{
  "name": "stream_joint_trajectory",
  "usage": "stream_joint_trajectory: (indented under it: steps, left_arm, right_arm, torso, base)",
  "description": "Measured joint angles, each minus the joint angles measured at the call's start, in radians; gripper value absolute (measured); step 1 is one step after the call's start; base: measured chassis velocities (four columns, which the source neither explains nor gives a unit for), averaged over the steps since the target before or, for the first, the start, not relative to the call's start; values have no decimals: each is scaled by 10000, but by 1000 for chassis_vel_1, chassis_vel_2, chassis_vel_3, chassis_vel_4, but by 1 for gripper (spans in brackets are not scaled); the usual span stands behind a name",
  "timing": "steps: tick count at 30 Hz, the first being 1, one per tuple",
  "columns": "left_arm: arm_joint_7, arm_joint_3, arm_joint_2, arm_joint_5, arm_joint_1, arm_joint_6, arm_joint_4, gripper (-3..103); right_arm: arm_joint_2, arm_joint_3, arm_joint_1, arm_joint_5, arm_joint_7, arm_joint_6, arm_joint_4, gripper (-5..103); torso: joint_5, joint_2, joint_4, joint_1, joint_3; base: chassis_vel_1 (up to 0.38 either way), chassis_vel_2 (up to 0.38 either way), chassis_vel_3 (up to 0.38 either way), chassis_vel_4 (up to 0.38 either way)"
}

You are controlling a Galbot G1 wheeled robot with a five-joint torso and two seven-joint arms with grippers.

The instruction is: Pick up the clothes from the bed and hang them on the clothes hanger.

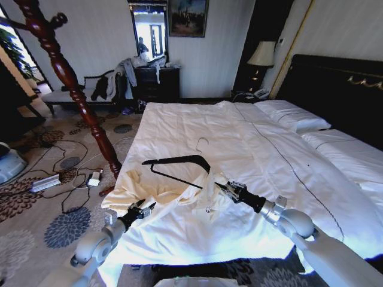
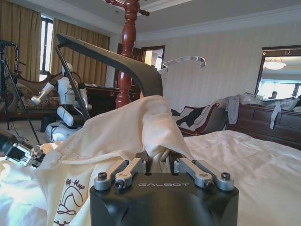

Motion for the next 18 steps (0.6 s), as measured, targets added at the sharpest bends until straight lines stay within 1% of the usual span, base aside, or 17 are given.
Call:
stream_joint_trajectory:
  steps: [2,3,4,5,7,8,12,14,16,18]
  left_arm:
    - [9,-44,98,-61,19,0,-36,44]
    - [9,-44,98,-61,19,0,-36,44]
    - [10,-66,134,-106,17,0,-51,40]
    - [10,-74,157,-146,11,0,-60,40]
    - [12,-83,193,-282,-29,40,-69,28]
    - [12,-83,193,-282,-29,40,-69,28]
    - [4,-62,137,-410,-86,167,-17,7]
    - [-3,-54,120,-409,-91,184,10,7]
    - [-8,-11,74,-370,-118,221,86,1]
    - [-9,13,47,-353,-135,234,122,0]
  right_arm:
    - [6,0,-6,-14,3,-2,-8,19]
    - [6,0,-6,-14,3,-2,-8,19]
    - [8,0,-8,-18,5,-3,-11,19]
    - [9,0,-8,-20,8,-4,-12,19]
    - [24,0,-8,-35,17,-7,-12,19]
    - [24,0,-8,-35,17,-7,-12,19]
    - [50,1,-44,-76,27,-12,-9,19]
    - [53,2,-57,-85,27,-12,-7,19]
    - [52,20,-90,-109,28,-13,-1,19]
    - [52,27,-104,-120,27,-12,1,19]
  torso:
    - [-1,0,1,-1,0]
    - [-1,0,1,-1,0]
    - [-1,0,0,-1,0]
    - [-1,0,0,0,0]
    - [0,0,0,0,0]
    - [0,0,0,0,0]
    - [-2,0,0,-1,0]
    - [-2,0,0,0,0]
    - [-2,0,0,0,0]
    - [-2,0,0,0,0]
  base:
    - [0,0,0,0]
    - [0,0,0,0]
    - [0,0,0,0]
    - [0,0,0,0]
    - [0,0,0,0]
    - [0,0,0,0]
    - [0,0,0,0]
    - [0,0,0,0]
    - [0,0,0,0]
    - [0,0,0,0]
